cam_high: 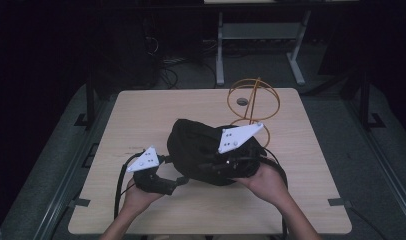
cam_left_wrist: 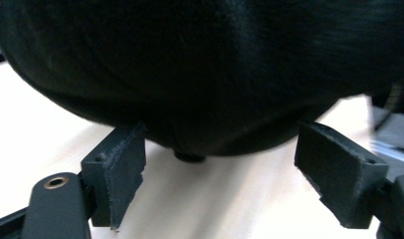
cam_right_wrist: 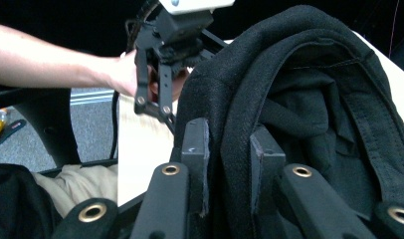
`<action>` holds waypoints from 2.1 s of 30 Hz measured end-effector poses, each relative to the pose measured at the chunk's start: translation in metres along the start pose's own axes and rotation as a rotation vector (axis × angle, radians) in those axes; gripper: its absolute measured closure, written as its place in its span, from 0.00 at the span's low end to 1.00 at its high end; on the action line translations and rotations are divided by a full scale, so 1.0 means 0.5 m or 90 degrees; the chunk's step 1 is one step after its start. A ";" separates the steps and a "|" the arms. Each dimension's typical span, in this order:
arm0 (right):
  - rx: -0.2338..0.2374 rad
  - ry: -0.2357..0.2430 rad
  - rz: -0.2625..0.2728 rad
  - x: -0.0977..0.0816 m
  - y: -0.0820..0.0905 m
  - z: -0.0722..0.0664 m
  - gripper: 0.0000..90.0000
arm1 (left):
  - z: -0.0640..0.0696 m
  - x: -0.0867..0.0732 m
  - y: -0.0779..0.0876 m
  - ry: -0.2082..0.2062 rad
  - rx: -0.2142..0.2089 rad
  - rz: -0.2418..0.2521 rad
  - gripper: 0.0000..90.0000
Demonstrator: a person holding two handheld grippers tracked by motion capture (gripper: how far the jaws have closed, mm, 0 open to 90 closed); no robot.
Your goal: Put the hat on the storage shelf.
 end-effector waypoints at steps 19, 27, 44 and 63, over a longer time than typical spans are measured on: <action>0.029 -0.009 0.046 0.003 0.018 -0.005 0.83 | 0.012 0.037 -0.027 -0.007 -0.015 0.069 0.86; 0.045 -0.027 0.077 -0.011 0.036 0.003 0.82 | 0.007 0.051 -0.009 -0.013 -0.014 0.067 0.94; 0.039 -0.088 0.137 -0.054 0.057 0.031 0.66 | -0.002 0.110 0.027 -0.010 -0.013 0.089 0.96; -0.035 -0.129 0.163 -0.145 0.084 0.040 0.37 | -0.051 0.169 0.052 0.032 -0.011 0.101 0.96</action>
Point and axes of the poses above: each handheld gripper's, and its own axes: y roughly backward along the jaws, x roughly out of its top, z roughly to its right, the point moved 2 cm from there along -y, roughly forward along the jaws, and after that the axes turned 10 degrees about x, right-handed, at the moved point
